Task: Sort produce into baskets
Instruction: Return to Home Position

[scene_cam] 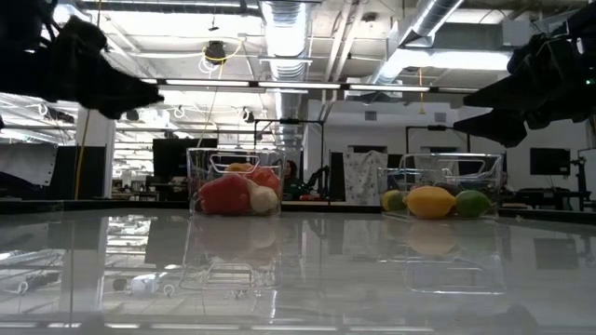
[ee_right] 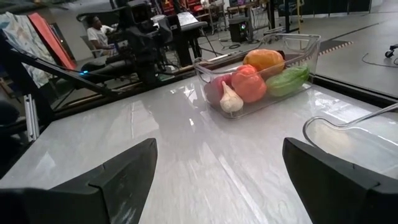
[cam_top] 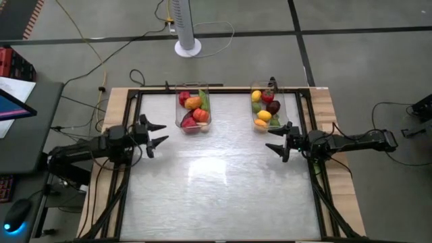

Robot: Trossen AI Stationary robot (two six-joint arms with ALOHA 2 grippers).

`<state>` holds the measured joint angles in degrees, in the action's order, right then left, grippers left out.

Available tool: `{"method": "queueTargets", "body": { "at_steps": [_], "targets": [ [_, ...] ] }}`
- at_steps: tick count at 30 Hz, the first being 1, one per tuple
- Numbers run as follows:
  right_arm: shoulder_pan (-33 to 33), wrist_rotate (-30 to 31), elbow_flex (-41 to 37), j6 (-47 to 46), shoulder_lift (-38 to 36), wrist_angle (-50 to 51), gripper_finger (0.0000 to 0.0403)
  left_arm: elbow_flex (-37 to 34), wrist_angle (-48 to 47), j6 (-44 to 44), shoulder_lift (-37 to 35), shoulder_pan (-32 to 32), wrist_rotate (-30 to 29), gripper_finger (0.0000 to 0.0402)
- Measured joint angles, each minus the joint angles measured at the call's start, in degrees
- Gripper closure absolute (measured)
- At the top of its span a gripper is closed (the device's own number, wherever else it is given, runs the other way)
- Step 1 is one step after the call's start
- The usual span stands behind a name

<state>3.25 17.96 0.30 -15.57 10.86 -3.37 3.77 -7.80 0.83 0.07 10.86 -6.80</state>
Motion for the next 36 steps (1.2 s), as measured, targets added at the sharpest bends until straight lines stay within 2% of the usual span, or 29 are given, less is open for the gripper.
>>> {"method": "queueTargets", "body": {
  "at_steps": [2, 4, 8, 36],
  "targets": [
    [0.0, 0.0, 0.0, 0.0, 0.0, 0.0, 0.003, -2.8, 8.7, 0.0, 0.0, -1.6, 0.1, 0.0191],
    [0.0, 0.0, 0.0, 0.0, 0.0, 0.0, 0.003, -3.1, 11.5, 0.2, 0.1, -2.5, 0.1, 0.0191],
    [0.0, 0.0, 0.0, 0.0, 0.0, 0.0, 0.003, -2.9, 9.2, 0.3, 0.4, -3.4, 0.2, 0.0191],
    [0.0, 0.0, 0.0, 0.1, 0.1, -0.1, 0.003, -2.9, 9.3, -0.6, 0.4, -3.3, 0.3, 0.0191]
  ]
}}
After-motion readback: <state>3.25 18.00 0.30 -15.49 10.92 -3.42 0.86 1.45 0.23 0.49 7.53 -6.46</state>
